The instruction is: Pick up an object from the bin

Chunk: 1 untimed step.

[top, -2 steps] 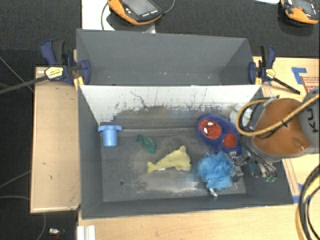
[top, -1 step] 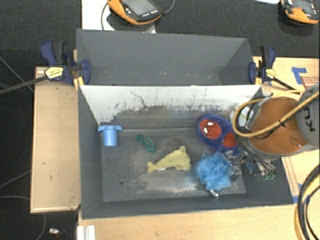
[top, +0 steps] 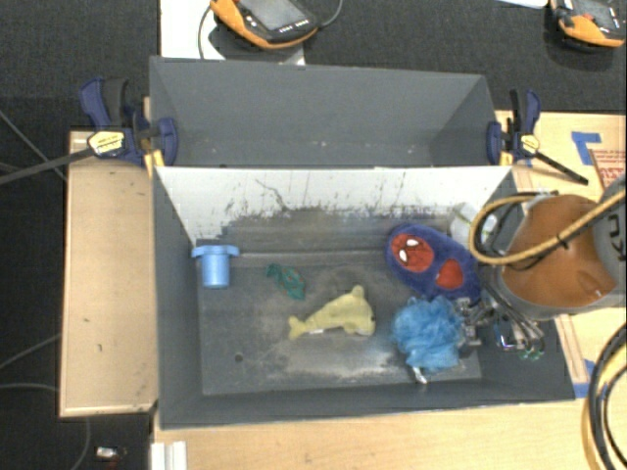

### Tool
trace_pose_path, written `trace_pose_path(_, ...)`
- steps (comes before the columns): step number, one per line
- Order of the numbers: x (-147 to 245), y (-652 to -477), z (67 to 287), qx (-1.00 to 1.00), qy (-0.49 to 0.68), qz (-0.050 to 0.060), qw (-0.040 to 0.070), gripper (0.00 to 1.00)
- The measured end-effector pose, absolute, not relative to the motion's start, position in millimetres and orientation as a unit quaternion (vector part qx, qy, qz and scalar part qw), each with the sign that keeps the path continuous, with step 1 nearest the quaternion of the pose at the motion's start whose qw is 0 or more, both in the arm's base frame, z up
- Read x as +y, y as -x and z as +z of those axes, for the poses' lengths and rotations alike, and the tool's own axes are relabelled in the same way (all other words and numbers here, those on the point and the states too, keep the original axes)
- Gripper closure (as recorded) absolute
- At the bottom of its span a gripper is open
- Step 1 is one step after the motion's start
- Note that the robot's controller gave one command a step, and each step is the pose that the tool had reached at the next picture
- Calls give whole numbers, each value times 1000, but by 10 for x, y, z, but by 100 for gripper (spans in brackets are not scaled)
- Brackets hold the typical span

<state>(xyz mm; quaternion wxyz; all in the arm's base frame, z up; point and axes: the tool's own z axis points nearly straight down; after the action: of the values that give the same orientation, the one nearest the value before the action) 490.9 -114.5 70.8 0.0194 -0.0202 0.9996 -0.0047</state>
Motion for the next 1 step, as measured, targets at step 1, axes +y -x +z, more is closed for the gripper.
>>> trace_pose_path(1,-781,-4857,713,999,40,-5,21,100)
